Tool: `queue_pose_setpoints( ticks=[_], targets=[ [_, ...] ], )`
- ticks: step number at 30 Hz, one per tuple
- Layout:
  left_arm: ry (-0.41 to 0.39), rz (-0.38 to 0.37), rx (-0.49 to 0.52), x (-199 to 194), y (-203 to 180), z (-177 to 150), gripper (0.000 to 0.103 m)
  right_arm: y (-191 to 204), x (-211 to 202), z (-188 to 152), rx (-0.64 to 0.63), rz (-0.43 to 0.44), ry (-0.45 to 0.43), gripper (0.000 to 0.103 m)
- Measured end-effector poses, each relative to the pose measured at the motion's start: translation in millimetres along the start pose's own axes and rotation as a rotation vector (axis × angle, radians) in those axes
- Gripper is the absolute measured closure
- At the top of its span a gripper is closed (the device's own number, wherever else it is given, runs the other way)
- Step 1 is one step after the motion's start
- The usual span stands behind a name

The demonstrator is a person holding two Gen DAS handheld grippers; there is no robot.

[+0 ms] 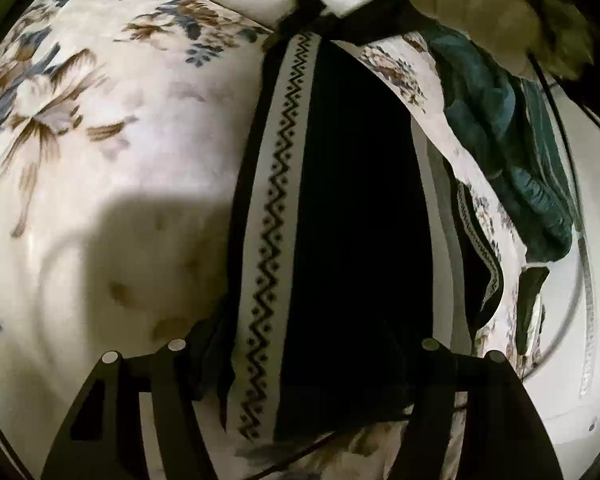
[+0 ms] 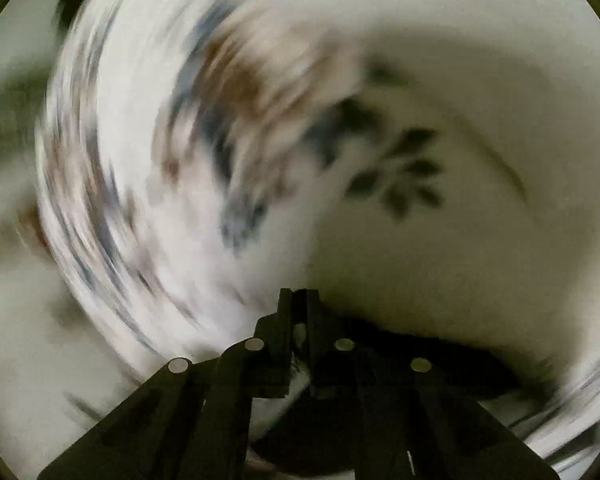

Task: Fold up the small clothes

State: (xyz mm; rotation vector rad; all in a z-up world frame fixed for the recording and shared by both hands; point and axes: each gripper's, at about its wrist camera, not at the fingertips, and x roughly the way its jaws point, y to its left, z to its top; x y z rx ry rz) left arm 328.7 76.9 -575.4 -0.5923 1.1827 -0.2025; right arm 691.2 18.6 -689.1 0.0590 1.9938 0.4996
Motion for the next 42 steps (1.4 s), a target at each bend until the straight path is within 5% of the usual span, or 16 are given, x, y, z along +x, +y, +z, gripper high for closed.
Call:
queue_pose_setpoints(
  ticks=[4, 6, 8, 11, 14, 18, 21, 27, 28, 29, 30, 35, 37, 42],
  targets=[
    [0.019, -0.014, -0.044, -2, 7, 4, 0.04, -42, 7, -10, 0.114, 0.127, 0.005, 0.095],
    [0.032, -0.02, -0.07, -9, 11, 7, 0.042, -55, -8, -28, 0.119, 0.23, -0.027, 0.085],
    [0.021, -0.024, -0.079, -23, 15, 10, 0.04, -72, -39, -57, 0.12, 0.282, -0.129, 0.04],
    [0.024, -0.024, -0.094, -38, 25, 17, 0.037, -123, -92, -131, 0.166, 0.297, -0.319, 0.035],
    [0.023, 0.001, -0.125, -47, 37, 21, 0.034, -187, -107, -205, 0.332, 0.313, -0.393, 0.031],
    [0.044, 0.032, -0.13, -50, 42, 19, 0.034, -286, -61, -316, 0.659, 0.381, -0.418, 0.031],
    [0.065, 0.043, -0.145, -48, 41, 14, 0.034, -338, -12, -364, 0.848, 0.471, -0.44, 0.031],
    [0.105, 0.069, -0.171, -39, 36, 3, 0.034, -363, 61, -359, 0.855, 0.777, -0.561, 0.031],
    [0.106, 0.074, -0.172, -38, 35, 2, 0.034, -361, 66, -355, 0.849, 0.778, -0.575, 0.037],
    [0.109, 0.08, -0.172, -38, 34, 1, 0.034, -359, 66, -357, 0.857, 0.776, -0.62, 0.064],
    [0.113, 0.085, -0.171, -38, 32, 1, 0.034, -355, 66, -358, 0.864, 0.768, -0.634, 0.077],
    [0.1, 0.095, -0.143, -44, 23, 6, 0.034, -351, 47, -405, 0.981, 0.905, -0.7, 0.083],
    [0.098, 0.101, -0.133, -45, 22, 8, 0.034, -353, 41, -422, 1.011, 0.862, -0.674, 0.083],
    [0.084, 0.111, -0.154, -47, 27, 10, 0.034, -355, 34, -423, 0.915, 0.367, -0.54, 0.077]
  ],
)
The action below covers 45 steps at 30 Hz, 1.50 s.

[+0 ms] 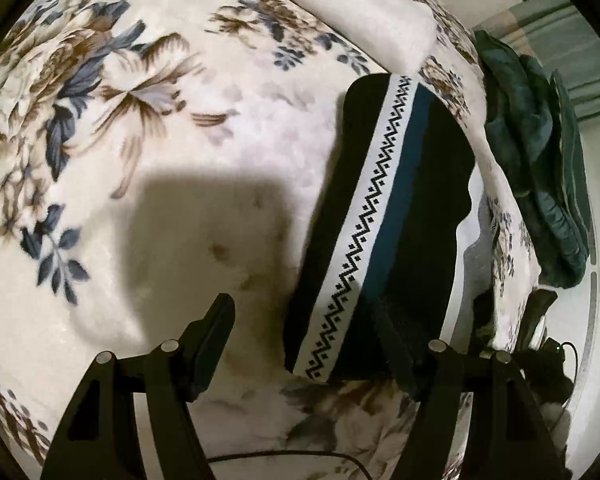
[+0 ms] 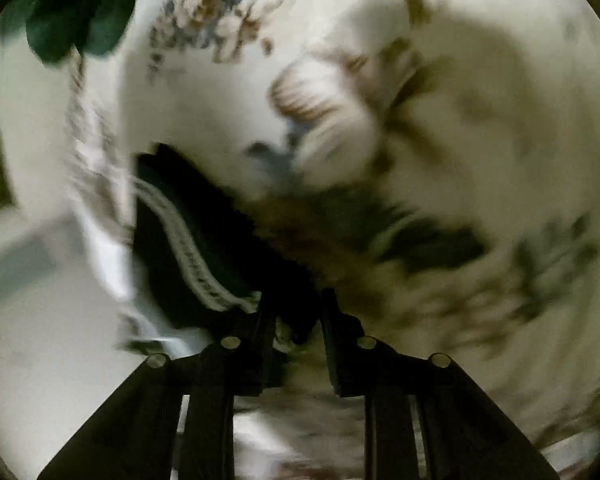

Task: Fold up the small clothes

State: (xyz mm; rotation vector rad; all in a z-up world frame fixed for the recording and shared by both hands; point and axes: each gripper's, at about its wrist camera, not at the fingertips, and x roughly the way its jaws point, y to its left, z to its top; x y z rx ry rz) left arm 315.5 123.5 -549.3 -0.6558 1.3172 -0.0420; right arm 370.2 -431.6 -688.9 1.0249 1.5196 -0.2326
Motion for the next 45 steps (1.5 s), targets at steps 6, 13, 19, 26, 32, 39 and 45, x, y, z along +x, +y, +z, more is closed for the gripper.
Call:
queue_pose_setpoints(
  ticks=[6, 13, 19, 26, 32, 39, 45],
  targets=[
    [0.0, -0.007, -0.008, 0, 3, -5, 0.034, 21, 1, -2, -0.18, 0.081, 0.028, 0.041],
    [0.016, -0.01, -0.017, 3, 3, -11, 0.034, 46, 40, -17, -0.355, -0.068, 0.087, 0.091],
    [0.012, -0.019, 0.006, -1, 1, -9, 0.034, 78, 33, -32, -0.62, -0.425, -0.065, 0.098],
    [-0.005, -0.043, -0.023, -8, 6, -9, 0.034, 46, 19, -20, -0.279, -0.117, 0.037, 0.046],
    [-0.009, -0.083, -0.014, -5, 5, -4, 0.034, 27, 54, -38, -0.11, 0.241, 0.189, 0.026],
    [0.024, -0.264, -0.047, 38, 4, 42, 0.029, 44, 134, -49, -0.064, 0.441, 0.25, 0.0],
    [0.099, -0.349, 0.016, 81, -21, 75, 0.021, 86, 153, -53, -0.132, 0.526, 0.249, 0.0]
  ],
)
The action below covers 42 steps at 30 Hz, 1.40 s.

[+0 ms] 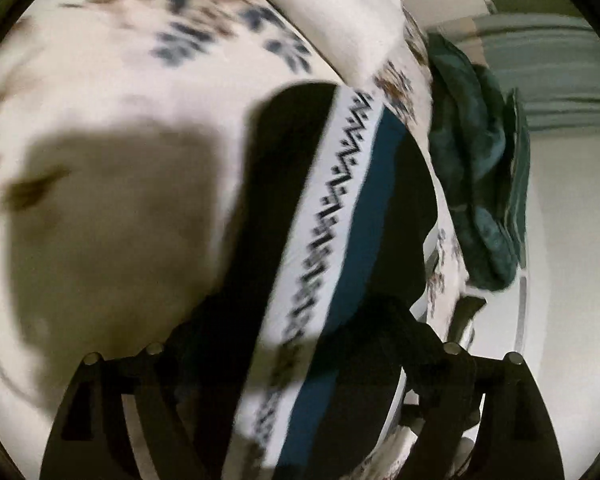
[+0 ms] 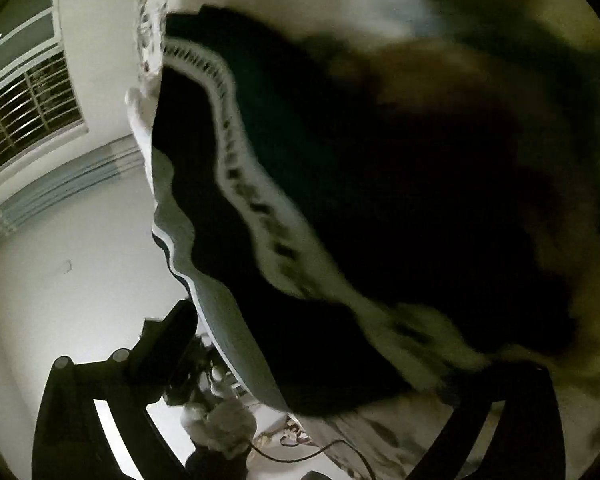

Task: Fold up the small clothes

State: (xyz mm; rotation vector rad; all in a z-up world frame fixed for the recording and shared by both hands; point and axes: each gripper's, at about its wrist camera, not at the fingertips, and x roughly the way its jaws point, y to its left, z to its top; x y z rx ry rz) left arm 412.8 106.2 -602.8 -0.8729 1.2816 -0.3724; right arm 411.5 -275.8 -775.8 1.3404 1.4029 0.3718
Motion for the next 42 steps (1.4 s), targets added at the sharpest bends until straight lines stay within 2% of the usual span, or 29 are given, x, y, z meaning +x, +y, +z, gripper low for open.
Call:
queue_pose_setpoints(
  ticks=[3, 6, 9, 10, 11, 12, 13, 15, 17, 22, 28, 34, 38, 42],
  targets=[
    [0.033, -0.019, 0.014, 17, -4, 7, 0.015, 7, 16, 6, -0.008, 0.035, 0.003, 0.0],
    [0.043, -0.04, 0.005, 24, -6, 14, 0.014, 14, 23, 9, -0.014, 0.095, -0.004, 0.0],
    [0.029, -0.066, -0.01, 26, -6, 18, 0.014, 22, 35, 14, -0.021, 0.113, -0.008, 0.0],
    [0.013, -0.08, -0.008, 26, -8, 16, 0.015, 26, 43, 14, -0.025, 0.113, -0.012, 0.007],
    [-0.01, -0.088, -0.002, 24, -10, 15, 0.024, 30, 48, 13, -0.034, 0.108, -0.01, 0.02],
    [-0.017, -0.085, 0.007, 24, -12, 14, 0.05, 34, 53, 12, -0.051, 0.089, -0.005, 0.029],
    [-0.025, -0.091, 0.016, 21, -15, 13, 0.06, 38, 57, 10, -0.072, 0.071, -0.002, 0.061],
    [-0.043, -0.078, 0.03, 15, -19, 15, 0.071, 45, 61, 4, -0.09, 0.059, -0.016, 0.067],
    [-0.051, -0.076, 0.038, 7, -26, 18, 0.074, 57, 62, -3, -0.109, 0.038, -0.042, 0.073],
    [-0.062, -0.1, 0.098, -23, -52, 41, 0.075, 107, 64, -25, -0.155, 0.018, -0.109, 0.075],
    [-0.055, -0.151, 0.19, -74, -79, 109, 0.075, 206, 76, -43, -0.235, 0.024, -0.211, 0.075],
    [-0.068, -0.192, 0.272, -108, -104, 217, 0.074, 297, 82, -28, -0.32, 0.034, -0.326, 0.075],
    [-0.078, -0.171, 0.329, -106, -106, 297, 0.074, 345, 122, 21, -0.347, 0.051, -0.369, 0.075],
    [-0.069, -0.118, 0.348, -84, -78, 362, 0.073, 374, 185, 90, -0.335, 0.048, -0.356, 0.075]
  ],
)
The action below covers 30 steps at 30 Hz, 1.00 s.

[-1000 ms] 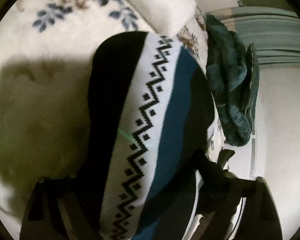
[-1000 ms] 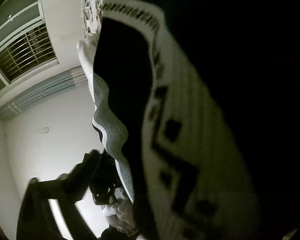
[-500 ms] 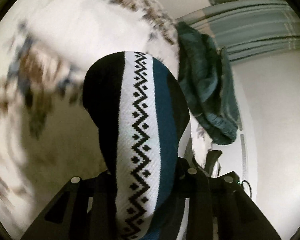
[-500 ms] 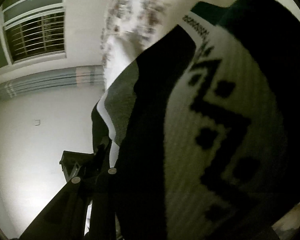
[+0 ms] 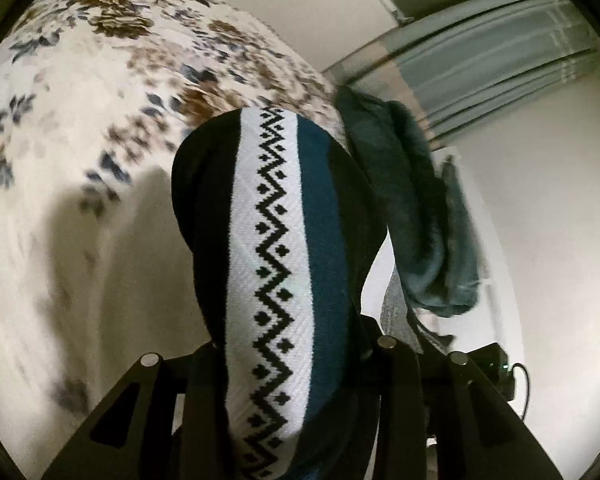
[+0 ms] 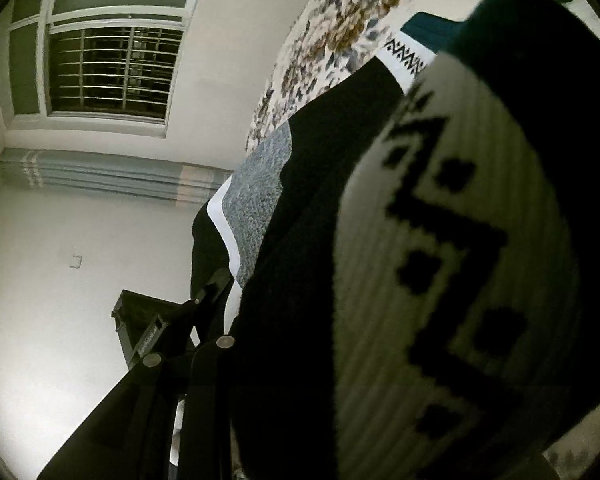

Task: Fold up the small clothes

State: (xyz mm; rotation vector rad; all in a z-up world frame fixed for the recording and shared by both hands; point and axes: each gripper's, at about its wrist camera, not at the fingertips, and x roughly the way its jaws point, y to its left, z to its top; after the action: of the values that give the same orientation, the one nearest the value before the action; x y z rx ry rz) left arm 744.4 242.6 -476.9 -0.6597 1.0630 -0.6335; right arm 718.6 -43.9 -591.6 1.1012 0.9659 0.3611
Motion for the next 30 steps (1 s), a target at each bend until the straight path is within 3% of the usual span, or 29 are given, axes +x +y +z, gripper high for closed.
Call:
queue_pose_setpoints(
  ticks=[3, 7, 9, 10, 13, 16, 19, 22, 23, 24, 25, 28, 30],
  targets=[
    [0.028, 0.037, -0.017, 17, 45, 19, 0.072, -3, 64, 11, -0.007, -0.035, 0.031, 0.075],
    [0.071, 0.072, -0.071, 28, 87, 15, 0.069, -10, 111, 15, -0.025, -0.103, 0.082, 0.075],
    [0.077, 0.076, -0.094, 25, 95, 10, 0.063, -12, 118, 15, -0.018, -0.136, 0.115, 0.07],
    [0.08, 0.077, -0.109, 23, 96, 9, 0.062, -12, 121, 16, -0.022, -0.168, 0.126, 0.06],
    [0.071, 0.135, -0.107, 13, 91, 11, 0.055, -12, 104, 18, -0.013, -0.25, 0.119, 0.049],
    [0.039, 0.258, -0.047, -1, 75, 10, 0.047, -17, 71, 15, -0.009, -0.318, 0.066, 0.048],
    [-0.02, 0.406, 0.061, -12, 58, 5, 0.037, -21, 56, 21, -0.028, -0.439, 0.048, 0.048],
    [-0.074, 0.506, 0.138, -25, 39, -7, 0.016, -36, 24, 5, -0.051, -0.556, 0.028, 0.048],
    [-0.079, 0.542, 0.154, -30, 31, -14, 0.003, -43, 7, -8, -0.057, -0.586, 0.017, 0.048],
    [-0.08, 0.563, 0.164, -32, 27, -19, 0.0, -39, -2, -9, -0.074, -0.629, 0.01, 0.048],
    [-0.077, 0.589, 0.178, -35, 22, -24, 0.0, -34, -8, -12, -0.105, -0.689, 0.001, 0.045],
    [-0.053, 0.694, 0.221, -41, 4, -41, 0.0, 0, -29, -37, -0.233, -0.868, -0.031, 0.0],
    [-0.05, 0.72, 0.247, -51, -13, -56, 0.0, 23, -44, -51, -0.302, -0.965, -0.049, 0.0]
  ],
)
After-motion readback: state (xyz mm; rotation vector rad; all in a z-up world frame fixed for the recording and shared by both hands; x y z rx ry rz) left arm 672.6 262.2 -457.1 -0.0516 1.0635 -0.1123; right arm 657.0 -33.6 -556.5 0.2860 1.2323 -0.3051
